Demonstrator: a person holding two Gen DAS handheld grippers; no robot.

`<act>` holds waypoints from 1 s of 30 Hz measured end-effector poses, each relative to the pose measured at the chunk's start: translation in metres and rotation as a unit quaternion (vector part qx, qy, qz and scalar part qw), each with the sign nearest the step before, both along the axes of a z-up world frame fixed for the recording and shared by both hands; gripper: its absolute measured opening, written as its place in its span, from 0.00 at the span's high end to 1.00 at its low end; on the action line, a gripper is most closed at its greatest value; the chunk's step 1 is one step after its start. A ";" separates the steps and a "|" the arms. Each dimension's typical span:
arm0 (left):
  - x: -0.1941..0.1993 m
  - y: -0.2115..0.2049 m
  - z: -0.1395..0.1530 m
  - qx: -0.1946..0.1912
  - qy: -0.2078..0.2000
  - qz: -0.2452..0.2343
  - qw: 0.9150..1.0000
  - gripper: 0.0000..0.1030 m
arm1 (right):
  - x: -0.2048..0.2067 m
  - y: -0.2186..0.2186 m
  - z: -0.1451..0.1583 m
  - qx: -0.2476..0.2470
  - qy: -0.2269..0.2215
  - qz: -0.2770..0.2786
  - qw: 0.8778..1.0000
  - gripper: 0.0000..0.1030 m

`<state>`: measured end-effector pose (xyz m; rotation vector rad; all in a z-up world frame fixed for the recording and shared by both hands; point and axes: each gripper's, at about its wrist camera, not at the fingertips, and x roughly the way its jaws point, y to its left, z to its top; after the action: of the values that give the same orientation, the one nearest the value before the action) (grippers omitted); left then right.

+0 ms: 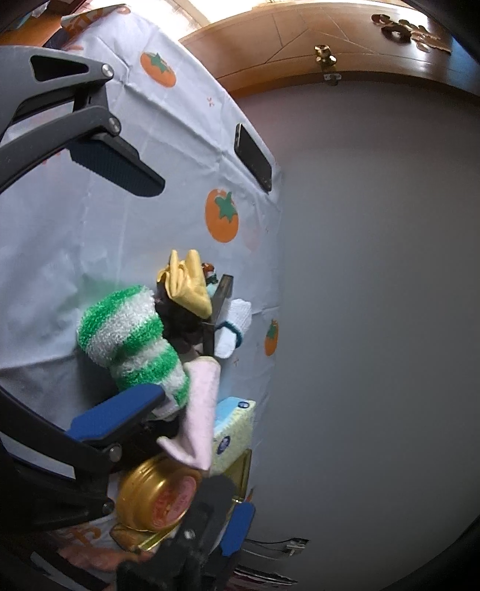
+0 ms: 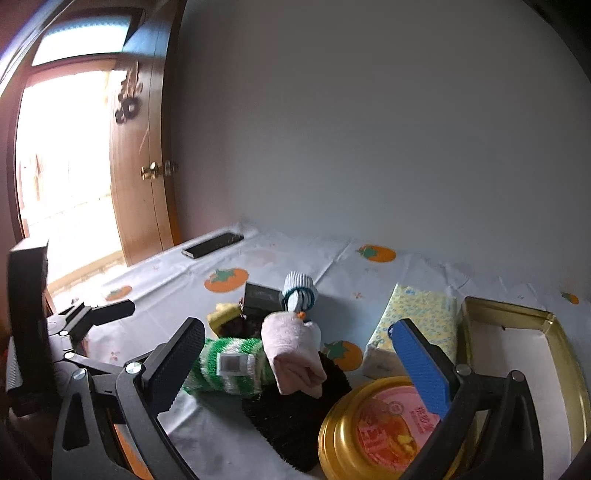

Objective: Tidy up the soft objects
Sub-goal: 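Grasp the pink cloth with the right tool and lift it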

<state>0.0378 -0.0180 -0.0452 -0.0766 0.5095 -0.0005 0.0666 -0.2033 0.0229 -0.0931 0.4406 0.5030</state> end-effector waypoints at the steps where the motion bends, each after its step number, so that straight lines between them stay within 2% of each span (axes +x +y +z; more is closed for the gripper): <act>1: 0.001 -0.001 -0.002 0.001 0.000 -0.001 1.000 0.01 | 0.005 0.003 -0.004 -0.007 0.009 0.006 1.000 0.01; 4: 0.004 -0.003 -0.006 0.004 0.002 -0.002 1.000 0.01 | 0.016 0.012 -0.013 -0.029 0.022 0.014 0.999 0.03; 6: 0.005 -0.003 -0.008 0.003 0.004 -0.004 1.000 0.01 | 0.021 0.017 -0.018 -0.041 0.030 0.019 0.999 0.11; 8: 0.007 -0.003 -0.010 0.001 0.006 -0.004 1.000 0.01 | 0.028 0.019 -0.024 -0.051 0.052 0.023 0.997 0.31; 11: 0.007 -0.002 -0.011 -0.003 0.007 -0.006 1.000 0.01 | 0.036 0.020 -0.034 -0.053 0.084 0.031 0.995 0.40; 12: 0.008 -0.002 -0.011 -0.003 0.007 -0.008 1.000 0.01 | 0.037 0.020 -0.037 -0.052 0.090 0.034 0.994 0.50; 13: 0.008 -0.003 -0.012 -0.005 0.007 -0.010 1.000 0.01 | 0.039 0.020 -0.039 -0.049 0.098 0.042 0.993 0.66; 14: 0.008 -0.004 -0.012 -0.007 0.007 -0.013 1.000 0.01 | 0.039 0.020 -0.041 -0.044 0.103 0.048 0.993 0.77; 16: 0.008 -0.008 -0.013 -0.009 0.006 -0.023 1.000 0.01 | 0.038 0.018 -0.041 -0.032 0.102 0.056 0.993 0.83; 17: 0.008 -0.010 -0.013 -0.007 0.005 -0.026 1.000 0.01 | 0.037 0.017 -0.040 -0.028 0.100 0.057 0.993 0.86; 21: 0.012 -0.022 -0.015 0.007 0.005 -0.034 0.999 0.01 | 0.029 0.011 -0.033 -0.006 0.081 0.055 0.995 0.86; 30: 0.038 -0.040 -0.025 0.031 0.044 -0.060 0.997 0.00 | 0.017 0.001 -0.024 0.022 0.043 0.044 0.998 0.86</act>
<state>0.0762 -0.0583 -0.0702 0.0141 0.6020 -0.0992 0.0836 -0.2021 -0.0009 -0.0477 0.5115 0.6050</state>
